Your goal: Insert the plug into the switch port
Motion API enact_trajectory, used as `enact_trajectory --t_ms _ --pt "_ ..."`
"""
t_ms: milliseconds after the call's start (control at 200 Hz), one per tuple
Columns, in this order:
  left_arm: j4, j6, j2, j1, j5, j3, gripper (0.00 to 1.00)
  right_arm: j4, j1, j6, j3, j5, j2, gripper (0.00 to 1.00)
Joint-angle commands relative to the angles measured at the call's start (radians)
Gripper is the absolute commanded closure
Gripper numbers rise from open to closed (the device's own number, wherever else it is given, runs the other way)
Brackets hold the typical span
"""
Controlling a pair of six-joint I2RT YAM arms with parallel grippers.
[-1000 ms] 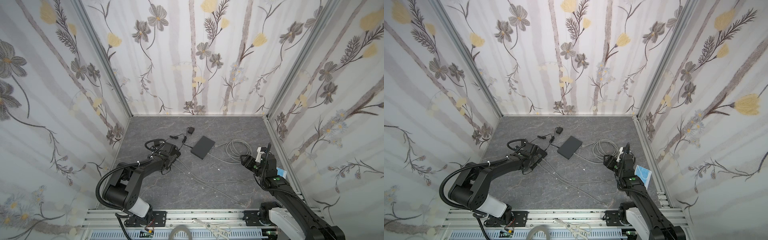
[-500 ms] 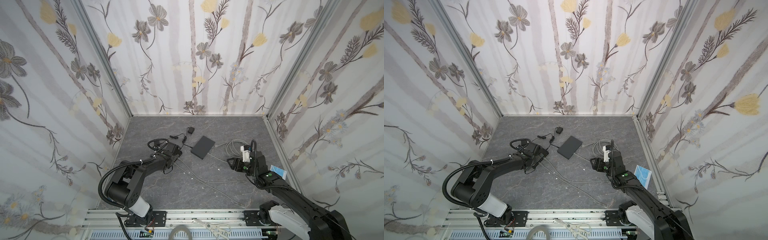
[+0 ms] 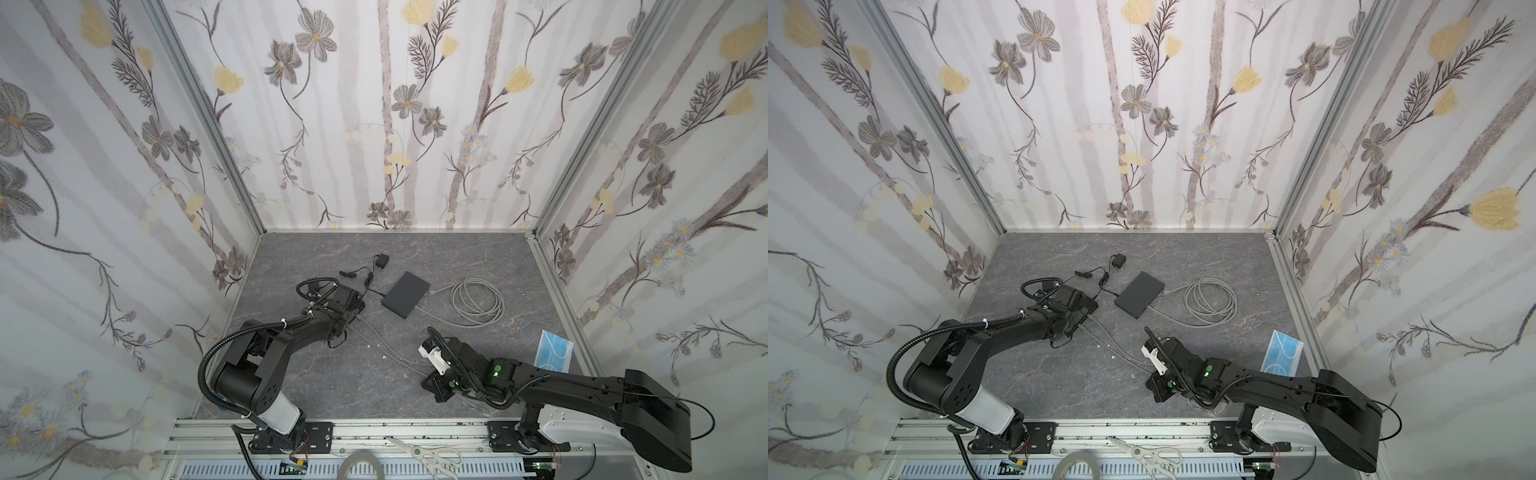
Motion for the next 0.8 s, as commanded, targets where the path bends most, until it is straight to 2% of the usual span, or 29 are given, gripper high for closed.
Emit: enact_trajectory --t_ms 0,195,430,615,794 --pt "-0.136 -0.084 0.026 -0.007 0.291 -0.034 0.03 -0.022 0.014 0.06 -0.002 0.104 0.027 1.0" --pt "-0.136 -0.078 0.02 -0.006 0.295 -0.042 0.03 -0.113 0.011 0.142 0.034 0.331 0.08 0.96" --pt "-0.128 -0.082 0.006 -0.007 0.307 -0.042 0.03 -0.161 -0.026 0.2 0.071 0.496 0.139 0.96" --pt "-0.123 -0.084 0.009 -0.007 0.313 -0.035 0.03 -0.124 -0.125 0.184 0.099 0.51 0.157 0.96" --pt "-0.103 -0.089 0.035 -0.013 0.329 -0.025 0.03 -0.093 -0.176 0.149 0.144 0.52 0.213 0.96"
